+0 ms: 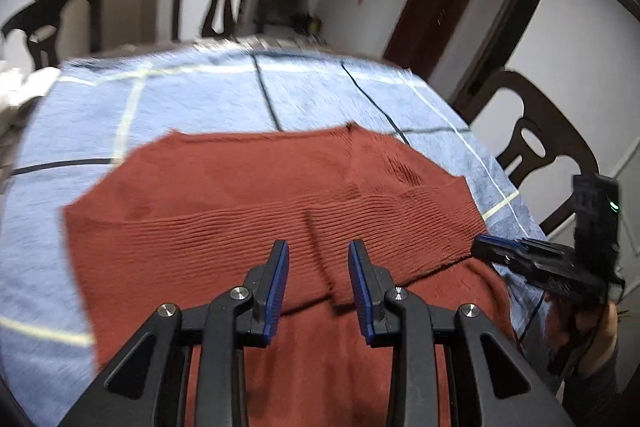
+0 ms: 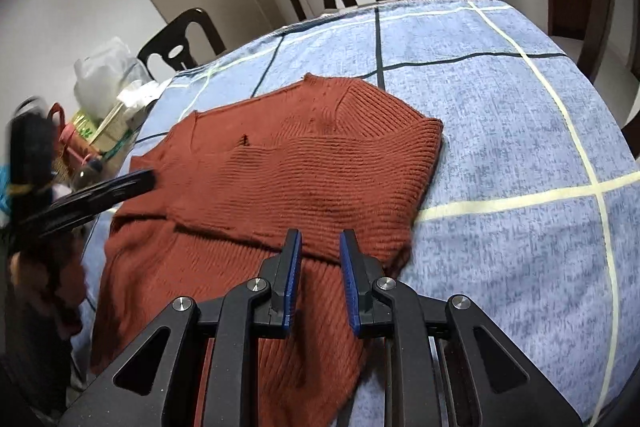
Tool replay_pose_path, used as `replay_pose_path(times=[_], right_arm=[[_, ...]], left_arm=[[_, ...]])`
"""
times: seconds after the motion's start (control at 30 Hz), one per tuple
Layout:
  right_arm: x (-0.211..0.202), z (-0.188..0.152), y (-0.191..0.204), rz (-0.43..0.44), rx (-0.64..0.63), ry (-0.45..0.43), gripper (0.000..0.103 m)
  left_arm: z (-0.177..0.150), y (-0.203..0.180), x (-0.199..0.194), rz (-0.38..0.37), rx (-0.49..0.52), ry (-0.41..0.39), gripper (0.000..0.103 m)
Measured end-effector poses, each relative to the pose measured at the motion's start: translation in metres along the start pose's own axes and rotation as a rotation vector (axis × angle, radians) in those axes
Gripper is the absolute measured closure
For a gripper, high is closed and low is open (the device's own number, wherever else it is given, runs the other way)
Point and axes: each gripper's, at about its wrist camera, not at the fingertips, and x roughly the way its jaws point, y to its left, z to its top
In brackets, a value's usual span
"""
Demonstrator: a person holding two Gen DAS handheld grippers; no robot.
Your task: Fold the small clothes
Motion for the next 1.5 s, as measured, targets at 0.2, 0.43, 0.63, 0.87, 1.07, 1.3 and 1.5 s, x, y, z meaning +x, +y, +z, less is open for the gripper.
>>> replay_pose_path(times=[0.2,0.43,0.63,0.87,1.07,1.3,1.5], right_arm=[[-0.005,-0.006,-0.004,0.006,-0.010,-0.020,0.083],[-0.007,-0.007,-0.008,0.050,0.012,-0.048,0.083],[-0.002,-0.001,-0.008,0.007,0.000,-0.041,0.083],[-0.003,0.010,-0.008,-0.080,-0.032,-0.028,0.083],[0.007,0.035,-0.007,-0.090,-0.054,-0.046,0.083],[0.021,0.037,-0.013,-0.144,-0.050,0.003,0.083],[0.005,0.006,0.011,-0.124,-0.147,0.024,0.083]], left_arm=[[0.004,-0.006,0.040,-0.012,-0.021,0.073,0.070],[0.013,-0.013,0.032,-0.056,-0.028,0.018,0.098],[0.016,-0.005,0.010,-0.026,-0.026,-0.069,0.098],[0.006,0.010,0.029,0.024,-0.058,0.026,0.096],[0.013,0.012,0.002,0.035,-0.057,-0.071,0.096],[0.009,0.006,0.040,0.057,-0.009,0.017,0.096],[-0.014,0.005,0.006,0.076,0.058,-0.013,0.096]])
